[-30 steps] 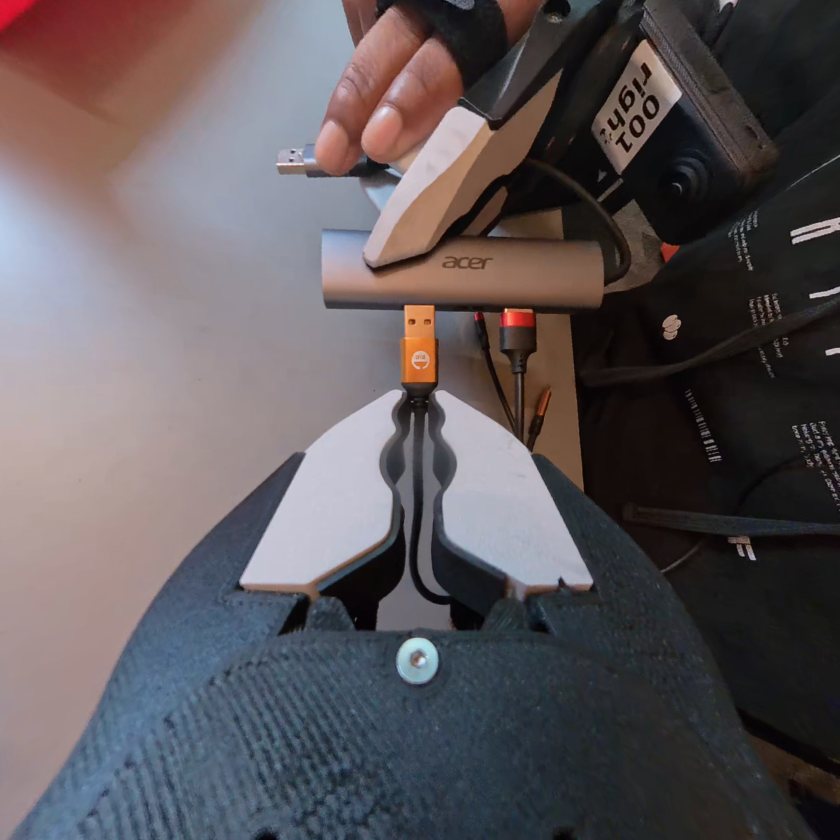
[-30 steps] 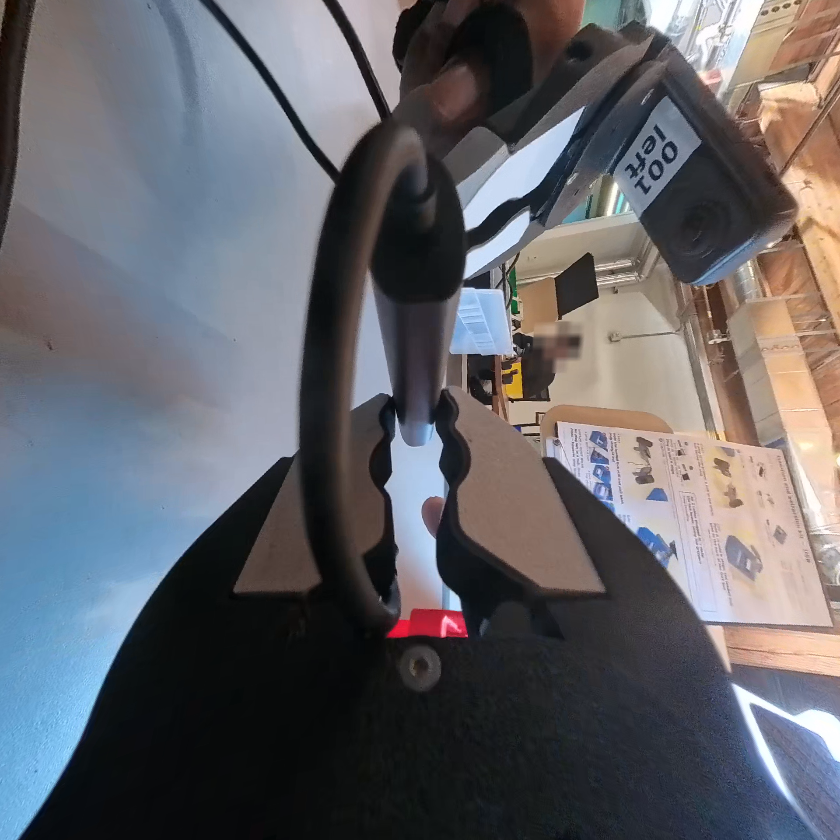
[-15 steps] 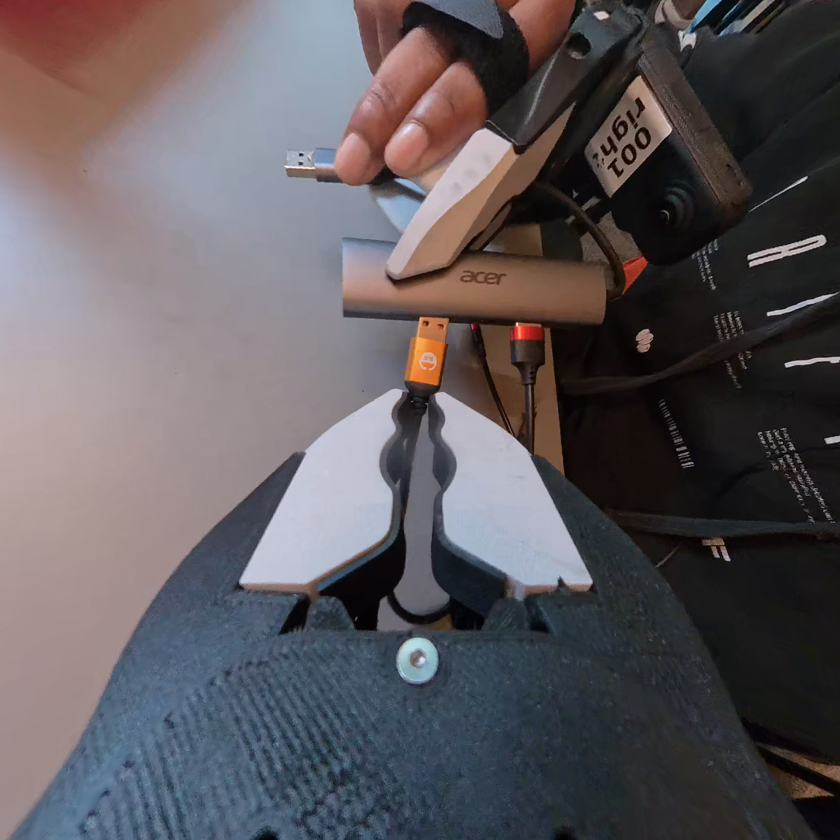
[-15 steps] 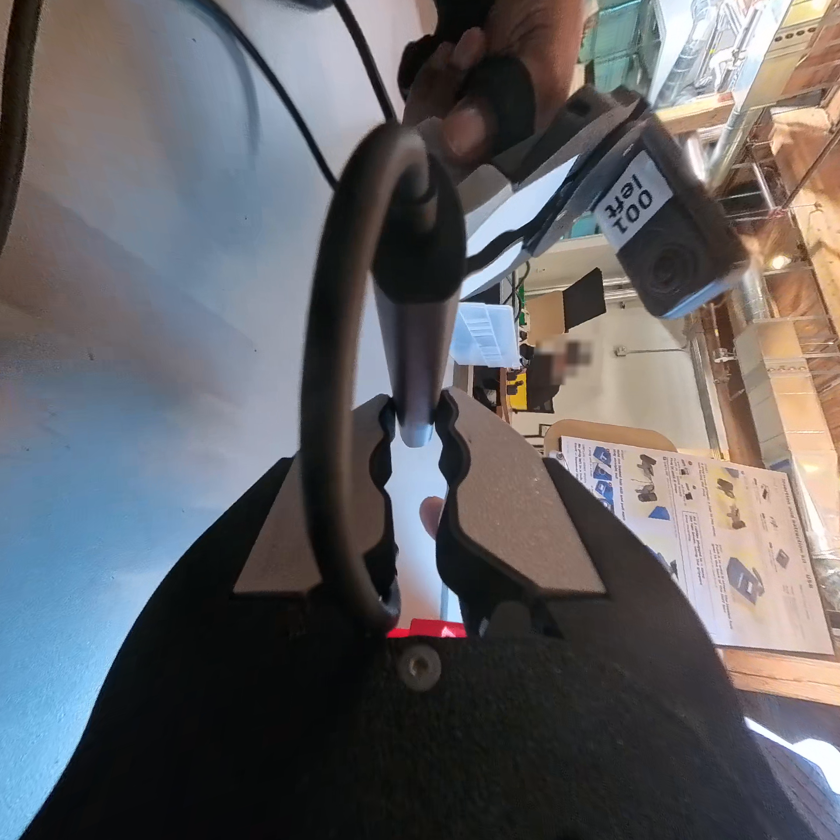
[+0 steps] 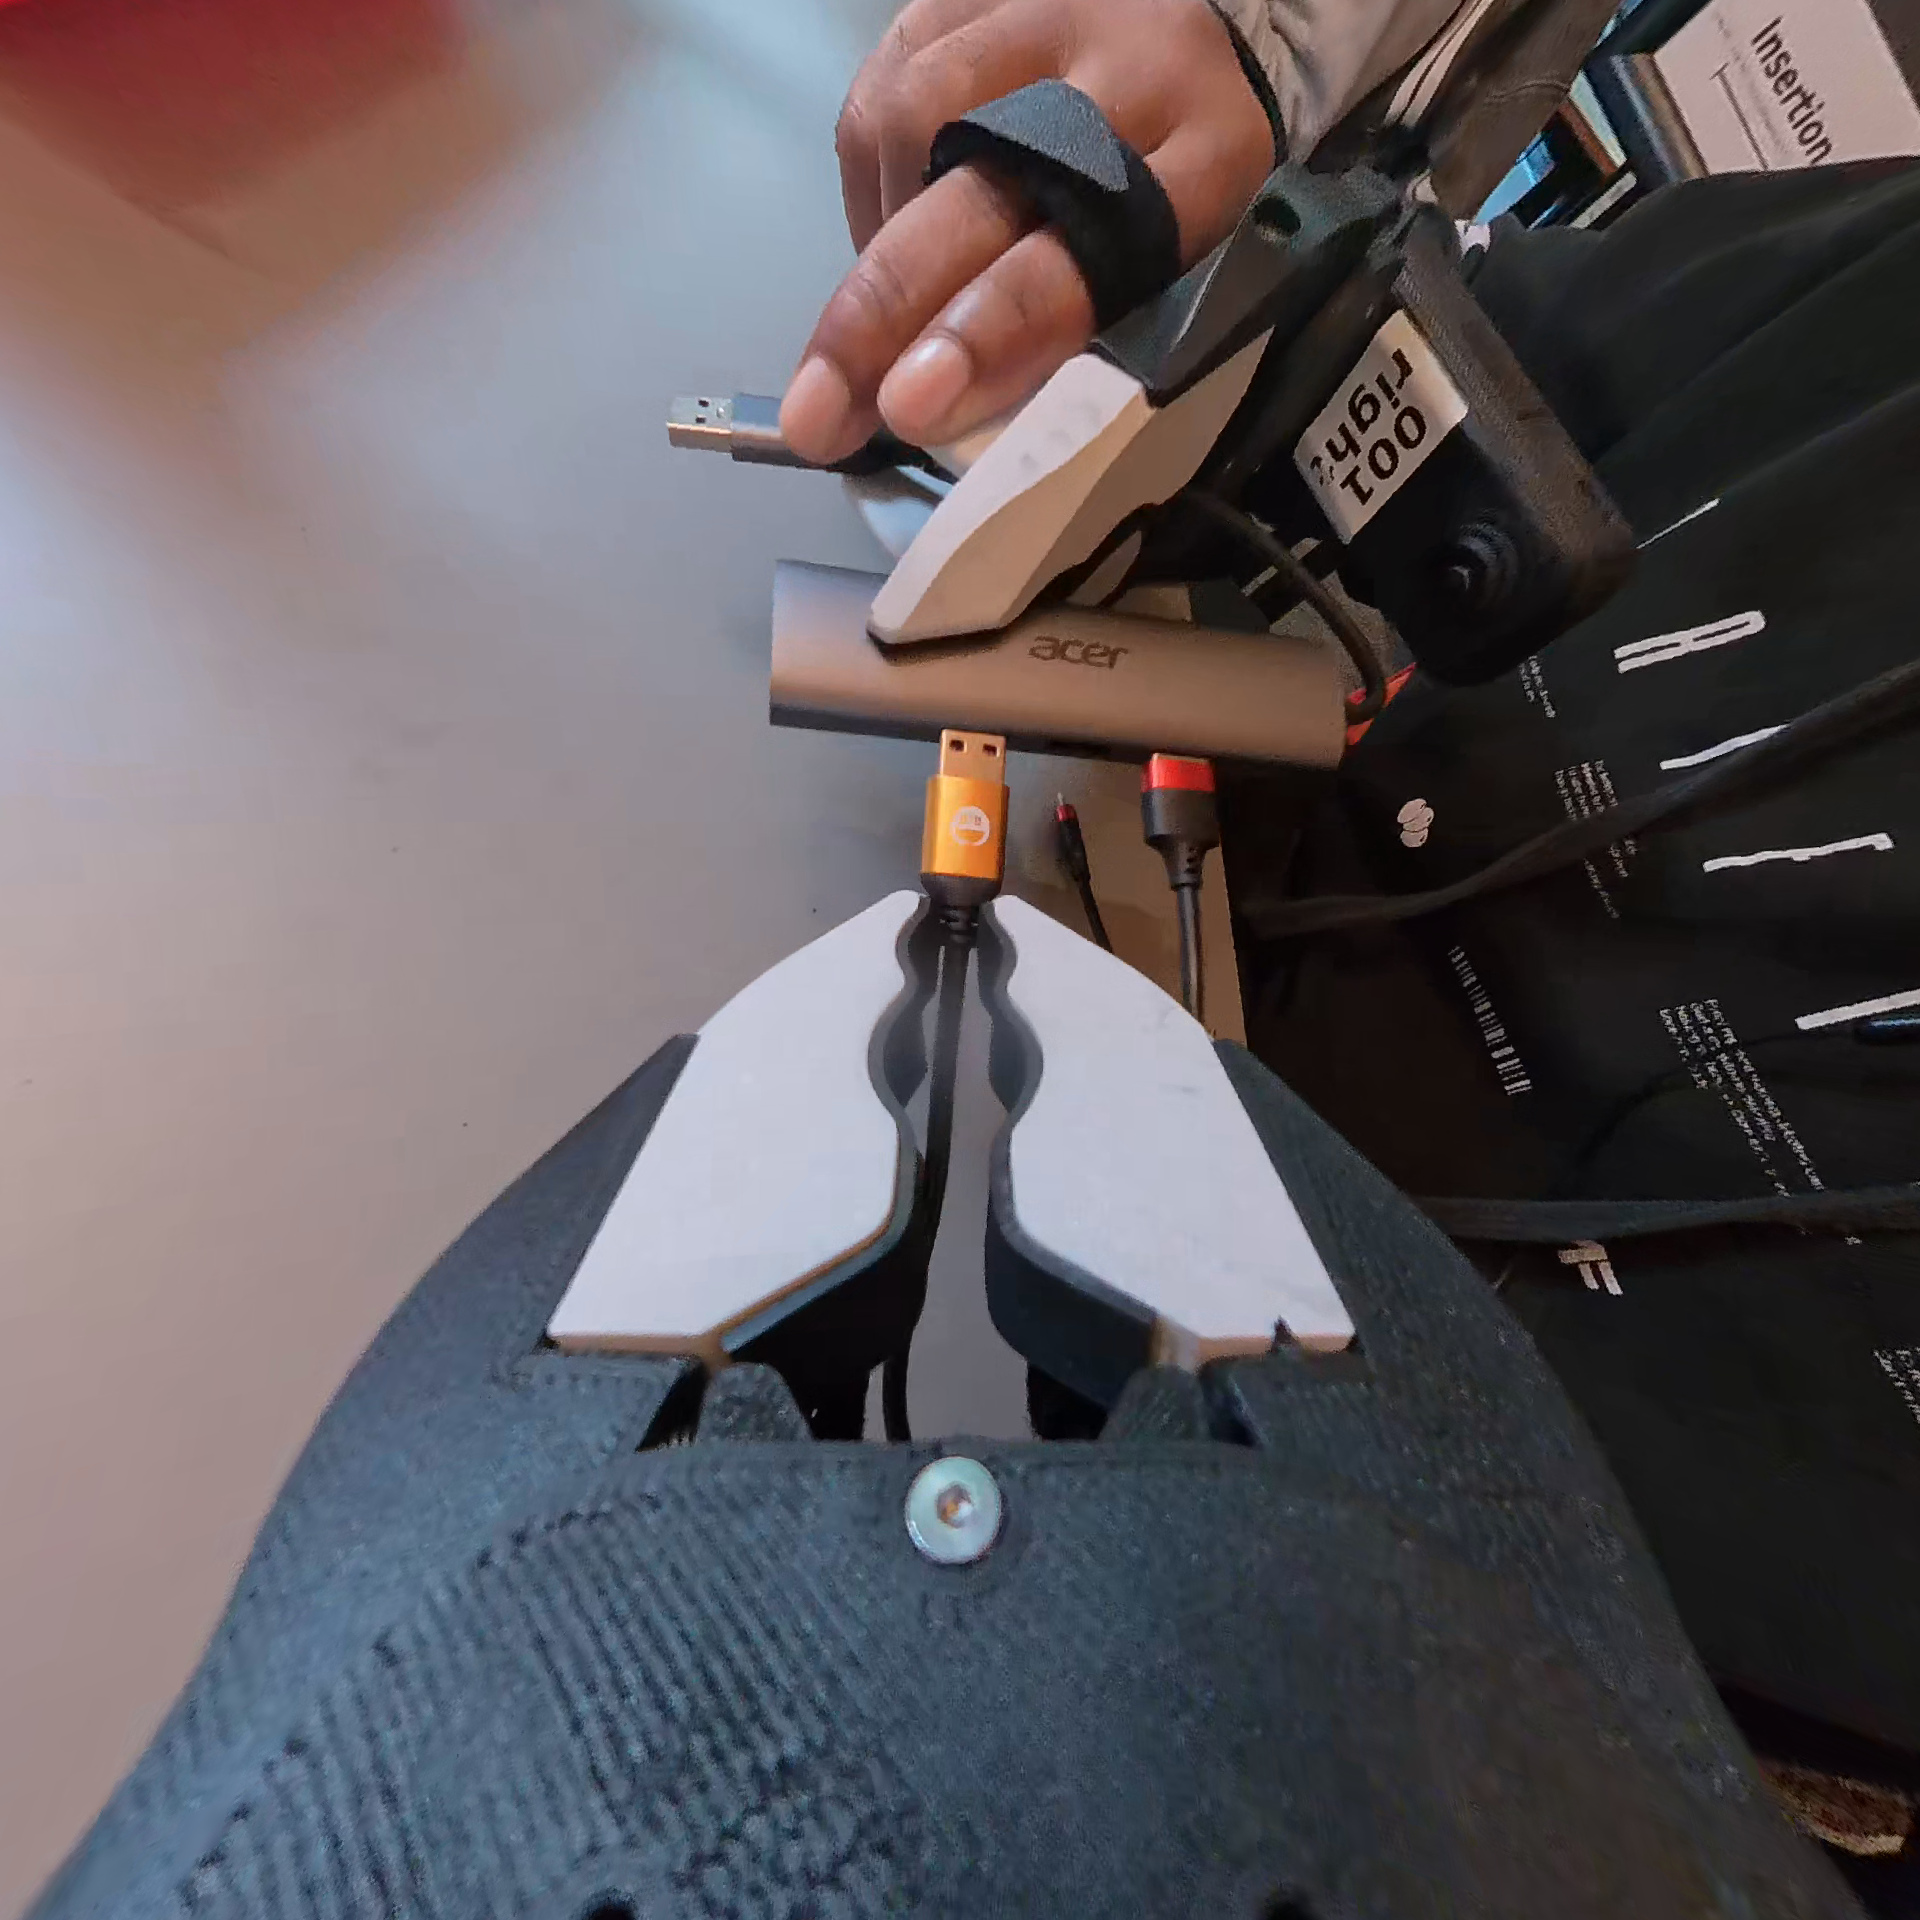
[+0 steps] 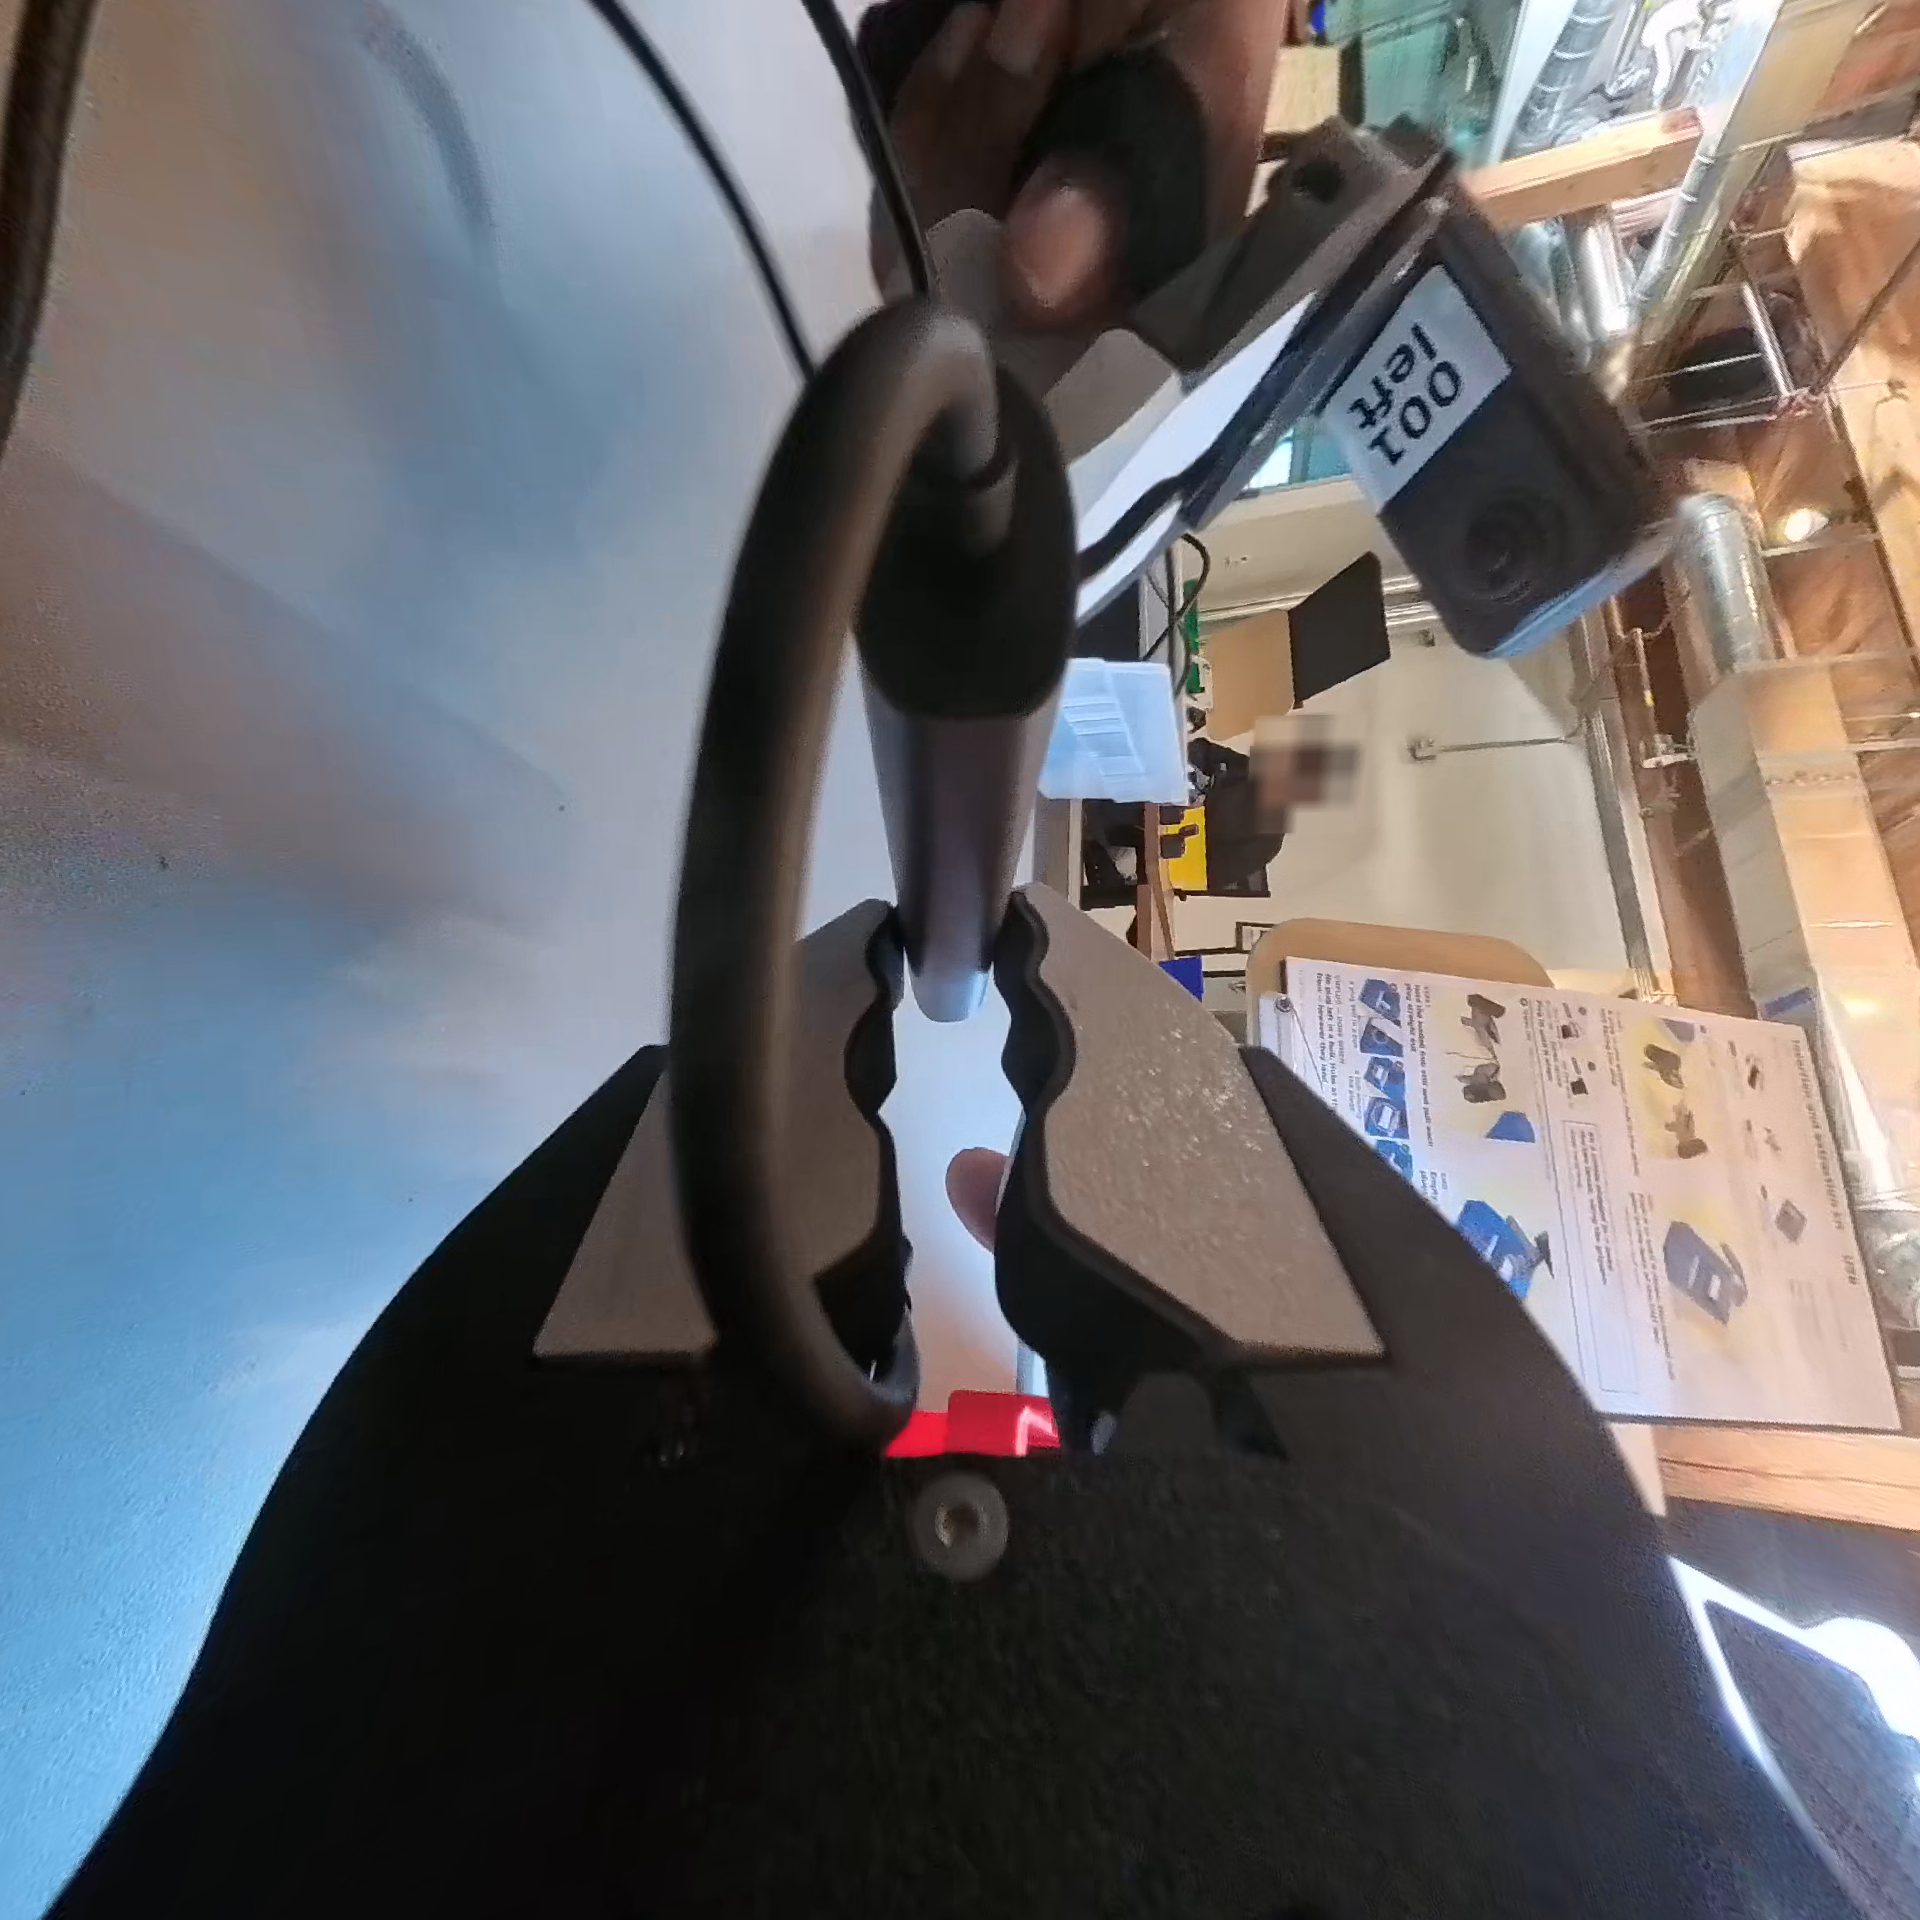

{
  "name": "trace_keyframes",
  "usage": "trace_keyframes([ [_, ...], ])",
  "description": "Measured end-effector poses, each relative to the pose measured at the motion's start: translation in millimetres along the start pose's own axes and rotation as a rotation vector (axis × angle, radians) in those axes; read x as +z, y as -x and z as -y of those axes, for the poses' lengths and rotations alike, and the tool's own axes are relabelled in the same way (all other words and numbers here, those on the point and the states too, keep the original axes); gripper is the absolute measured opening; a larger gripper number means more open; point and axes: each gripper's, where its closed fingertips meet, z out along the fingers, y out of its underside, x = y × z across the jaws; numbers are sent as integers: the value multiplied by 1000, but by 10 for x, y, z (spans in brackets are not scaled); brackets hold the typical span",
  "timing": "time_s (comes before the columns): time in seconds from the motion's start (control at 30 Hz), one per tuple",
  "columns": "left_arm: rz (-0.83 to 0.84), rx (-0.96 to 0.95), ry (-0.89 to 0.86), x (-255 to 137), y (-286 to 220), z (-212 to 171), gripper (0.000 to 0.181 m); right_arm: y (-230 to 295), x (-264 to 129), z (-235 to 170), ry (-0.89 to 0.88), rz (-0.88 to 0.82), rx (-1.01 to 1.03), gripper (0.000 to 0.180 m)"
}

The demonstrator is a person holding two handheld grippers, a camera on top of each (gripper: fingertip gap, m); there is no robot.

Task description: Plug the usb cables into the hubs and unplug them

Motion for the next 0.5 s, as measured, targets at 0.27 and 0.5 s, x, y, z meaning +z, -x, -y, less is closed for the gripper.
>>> trace_keyframes([
  [0.27, -17, 11, -26, 8, -34, 17, 6, 7, -17, 6, -16, 11, 6, 17],
  [0.5, 7, -2, -12, 60, 68, -33, 7, 59, -7, -23, 18, 25, -42, 17],
])
